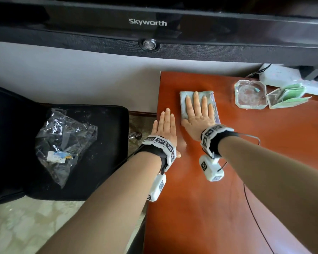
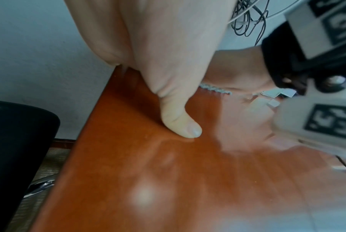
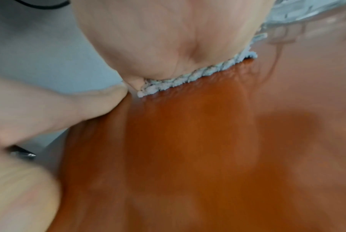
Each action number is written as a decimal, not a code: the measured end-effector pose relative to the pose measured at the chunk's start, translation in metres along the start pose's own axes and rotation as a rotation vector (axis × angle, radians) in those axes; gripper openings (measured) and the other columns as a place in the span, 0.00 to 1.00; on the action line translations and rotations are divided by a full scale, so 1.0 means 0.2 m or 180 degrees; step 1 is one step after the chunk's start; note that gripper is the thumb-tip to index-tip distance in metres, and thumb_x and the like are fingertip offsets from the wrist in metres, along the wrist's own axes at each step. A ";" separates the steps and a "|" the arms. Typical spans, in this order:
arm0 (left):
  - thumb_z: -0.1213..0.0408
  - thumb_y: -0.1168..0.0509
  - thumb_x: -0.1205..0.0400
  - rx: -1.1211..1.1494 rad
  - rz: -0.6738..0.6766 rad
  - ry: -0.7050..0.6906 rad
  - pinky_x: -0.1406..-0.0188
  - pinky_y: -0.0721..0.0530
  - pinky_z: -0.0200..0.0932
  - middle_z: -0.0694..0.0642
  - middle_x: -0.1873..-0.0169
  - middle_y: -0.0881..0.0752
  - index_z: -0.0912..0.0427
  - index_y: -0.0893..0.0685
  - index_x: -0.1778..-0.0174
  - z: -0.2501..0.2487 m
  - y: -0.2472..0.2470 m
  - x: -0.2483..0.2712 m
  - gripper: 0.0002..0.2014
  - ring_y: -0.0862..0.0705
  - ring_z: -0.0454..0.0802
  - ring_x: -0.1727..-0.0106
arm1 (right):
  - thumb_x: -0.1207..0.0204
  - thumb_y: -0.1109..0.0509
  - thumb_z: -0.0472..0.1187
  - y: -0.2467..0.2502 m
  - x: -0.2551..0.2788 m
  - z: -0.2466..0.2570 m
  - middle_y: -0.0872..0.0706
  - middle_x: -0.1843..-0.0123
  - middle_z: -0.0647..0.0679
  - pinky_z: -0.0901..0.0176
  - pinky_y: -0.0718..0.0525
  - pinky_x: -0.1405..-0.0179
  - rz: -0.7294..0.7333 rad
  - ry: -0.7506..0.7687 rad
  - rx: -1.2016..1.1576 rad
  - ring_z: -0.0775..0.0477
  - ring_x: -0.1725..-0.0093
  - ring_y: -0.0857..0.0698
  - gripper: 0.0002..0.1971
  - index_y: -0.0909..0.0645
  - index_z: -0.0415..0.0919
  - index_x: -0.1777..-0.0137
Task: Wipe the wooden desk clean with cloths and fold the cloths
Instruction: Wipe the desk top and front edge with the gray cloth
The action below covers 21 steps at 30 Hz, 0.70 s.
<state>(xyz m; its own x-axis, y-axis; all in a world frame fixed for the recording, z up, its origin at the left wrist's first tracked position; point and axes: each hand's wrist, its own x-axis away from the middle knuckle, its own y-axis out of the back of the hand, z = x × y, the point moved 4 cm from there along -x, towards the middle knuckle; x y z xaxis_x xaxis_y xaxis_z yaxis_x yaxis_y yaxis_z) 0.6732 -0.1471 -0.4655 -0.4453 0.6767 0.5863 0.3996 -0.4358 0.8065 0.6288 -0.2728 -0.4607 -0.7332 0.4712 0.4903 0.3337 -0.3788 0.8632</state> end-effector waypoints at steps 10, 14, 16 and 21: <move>0.33 0.27 0.31 -0.0054 0.0013 -0.0258 0.16 0.61 0.56 0.66 0.19 0.75 0.68 0.71 0.17 0.06 0.03 0.04 0.70 0.70 0.60 0.16 | 0.17 0.56 0.57 0.01 -0.03 0.07 0.77 0.17 0.48 0.38 0.65 0.17 0.0005 0.0069 0.0067 0.39 0.17 0.72 0.38 0.76 0.50 0.17; 0.30 0.31 0.30 -0.0139 0.0029 -0.0254 0.16 0.61 0.55 0.64 0.18 0.74 0.67 0.71 0.17 0.07 0.05 0.07 0.68 0.69 0.58 0.15 | 0.17 0.55 0.56 -0.11 0.24 0.12 0.78 0.17 0.46 0.40 0.68 0.18 0.0194 0.0188 0.0123 0.38 0.18 0.74 0.38 0.78 0.48 0.18; 0.32 0.32 0.27 -0.0314 0.0109 -0.0275 0.16 0.60 0.54 0.65 0.18 0.73 0.68 0.70 0.17 0.07 0.09 0.10 0.65 0.68 0.59 0.15 | 0.17 0.55 0.59 -0.15 0.33 0.13 0.77 0.17 0.46 0.40 0.68 0.18 0.0279 0.0244 0.0119 0.38 0.18 0.73 0.39 0.75 0.48 0.17; 0.63 0.33 0.18 -0.0362 -0.0299 -0.0268 0.14 0.59 0.55 0.69 0.17 0.69 0.70 0.64 0.16 0.00 0.23 0.15 0.48 0.64 0.62 0.14 | 0.19 0.39 0.53 -0.01 0.41 0.03 0.72 0.15 0.47 0.43 0.65 0.17 -0.0120 0.0297 -0.0879 0.42 0.16 0.70 0.43 0.65 0.49 0.14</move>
<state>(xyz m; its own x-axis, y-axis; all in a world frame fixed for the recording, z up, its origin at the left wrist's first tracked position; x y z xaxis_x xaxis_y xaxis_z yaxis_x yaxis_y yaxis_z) 0.6787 -0.1469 -0.4104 -0.4057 0.7630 0.5033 0.2640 -0.4294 0.8637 0.5711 -0.2290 -0.4210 -0.7976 0.4187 0.4343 0.1406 -0.5710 0.8088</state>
